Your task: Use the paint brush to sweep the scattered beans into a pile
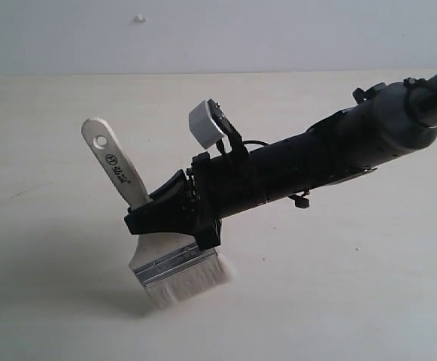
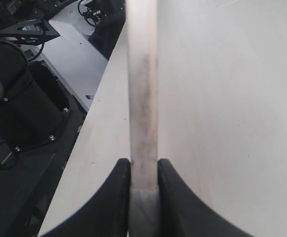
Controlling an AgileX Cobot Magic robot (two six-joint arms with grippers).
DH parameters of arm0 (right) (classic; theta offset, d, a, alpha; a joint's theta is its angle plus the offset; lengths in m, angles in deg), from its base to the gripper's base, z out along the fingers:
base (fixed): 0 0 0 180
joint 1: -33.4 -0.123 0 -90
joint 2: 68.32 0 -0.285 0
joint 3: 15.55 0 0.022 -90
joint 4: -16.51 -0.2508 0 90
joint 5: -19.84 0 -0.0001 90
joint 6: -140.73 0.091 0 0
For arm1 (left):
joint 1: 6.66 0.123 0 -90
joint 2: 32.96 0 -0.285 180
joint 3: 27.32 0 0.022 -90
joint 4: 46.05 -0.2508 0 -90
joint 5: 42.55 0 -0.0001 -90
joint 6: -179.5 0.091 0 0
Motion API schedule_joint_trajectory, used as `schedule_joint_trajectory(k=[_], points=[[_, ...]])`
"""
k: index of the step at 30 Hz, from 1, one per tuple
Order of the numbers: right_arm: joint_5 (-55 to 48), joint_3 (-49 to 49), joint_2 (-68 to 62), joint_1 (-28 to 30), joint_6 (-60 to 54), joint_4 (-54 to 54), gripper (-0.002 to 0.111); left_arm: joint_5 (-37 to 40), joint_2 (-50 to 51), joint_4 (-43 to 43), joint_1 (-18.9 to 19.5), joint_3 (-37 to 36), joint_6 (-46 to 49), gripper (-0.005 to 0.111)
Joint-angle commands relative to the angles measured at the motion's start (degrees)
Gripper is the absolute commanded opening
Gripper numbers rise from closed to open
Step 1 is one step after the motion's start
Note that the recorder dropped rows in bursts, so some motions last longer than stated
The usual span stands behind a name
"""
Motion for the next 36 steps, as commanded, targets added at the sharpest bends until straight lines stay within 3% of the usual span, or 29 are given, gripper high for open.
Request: schedule_joint_trajectory(k=[1, 13, 36], points=[[-1.47, -0.15, -1.79, 0.28, -1.24, -1.62, 0.0, -0.08, -0.37, 0.37, 0.06, 0.04, -0.02, 0.0], [-1.47, 4.82, -6.11, 0.61, -1.24, -1.59, 0.0, -0.08, -0.37, 0.37, 0.06, 0.04, -0.02, 0.0], [12.82, 7.85, -7.39, 0.61, -1.24, -2.35, 0.0, -0.08, -0.37, 0.37, 0.06, 0.04, -0.02, 0.0]])
